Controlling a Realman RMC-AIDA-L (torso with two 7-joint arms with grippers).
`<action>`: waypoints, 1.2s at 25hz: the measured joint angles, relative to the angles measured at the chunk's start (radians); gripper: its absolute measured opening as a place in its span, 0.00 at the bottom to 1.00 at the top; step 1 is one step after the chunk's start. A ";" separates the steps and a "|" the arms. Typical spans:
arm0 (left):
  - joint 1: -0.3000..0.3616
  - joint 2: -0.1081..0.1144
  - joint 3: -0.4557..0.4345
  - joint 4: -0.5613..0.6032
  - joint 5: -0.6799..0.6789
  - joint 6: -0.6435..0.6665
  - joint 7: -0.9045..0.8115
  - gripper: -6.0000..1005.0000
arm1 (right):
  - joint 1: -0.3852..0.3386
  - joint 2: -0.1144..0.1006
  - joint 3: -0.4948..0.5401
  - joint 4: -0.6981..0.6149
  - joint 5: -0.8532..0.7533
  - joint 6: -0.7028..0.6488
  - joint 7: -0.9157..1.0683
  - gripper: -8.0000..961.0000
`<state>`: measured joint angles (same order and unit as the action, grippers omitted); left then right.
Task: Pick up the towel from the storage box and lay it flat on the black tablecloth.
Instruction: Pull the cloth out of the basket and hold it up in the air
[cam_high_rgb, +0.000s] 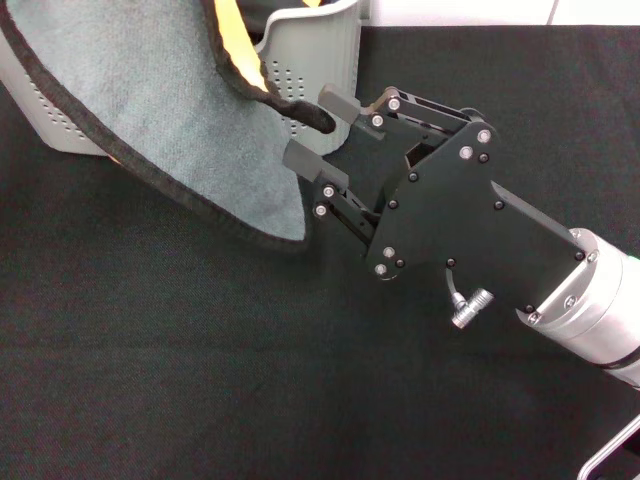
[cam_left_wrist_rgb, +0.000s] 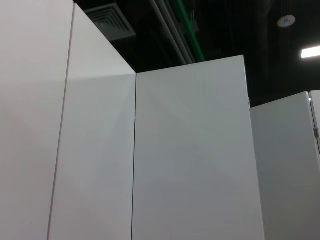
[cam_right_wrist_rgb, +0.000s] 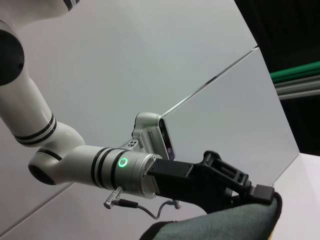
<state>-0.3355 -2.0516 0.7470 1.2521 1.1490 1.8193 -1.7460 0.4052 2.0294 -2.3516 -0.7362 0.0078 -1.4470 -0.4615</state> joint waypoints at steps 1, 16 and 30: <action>-0.001 0.000 0.000 -0.001 0.001 0.000 0.000 0.05 | 0.000 0.000 0.000 0.000 0.000 -0.001 -0.004 0.42; -0.003 -0.001 0.000 -0.002 0.002 0.012 0.000 0.05 | 0.010 0.000 0.005 0.001 0.021 0.000 -0.007 0.25; 0.003 -0.001 0.001 -0.002 0.003 0.013 0.000 0.05 | 0.009 0.000 0.010 0.006 0.022 0.007 0.000 0.06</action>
<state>-0.3324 -2.0524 0.7478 1.2501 1.1519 1.8318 -1.7455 0.4143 2.0295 -2.3413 -0.7299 0.0301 -1.4400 -0.4618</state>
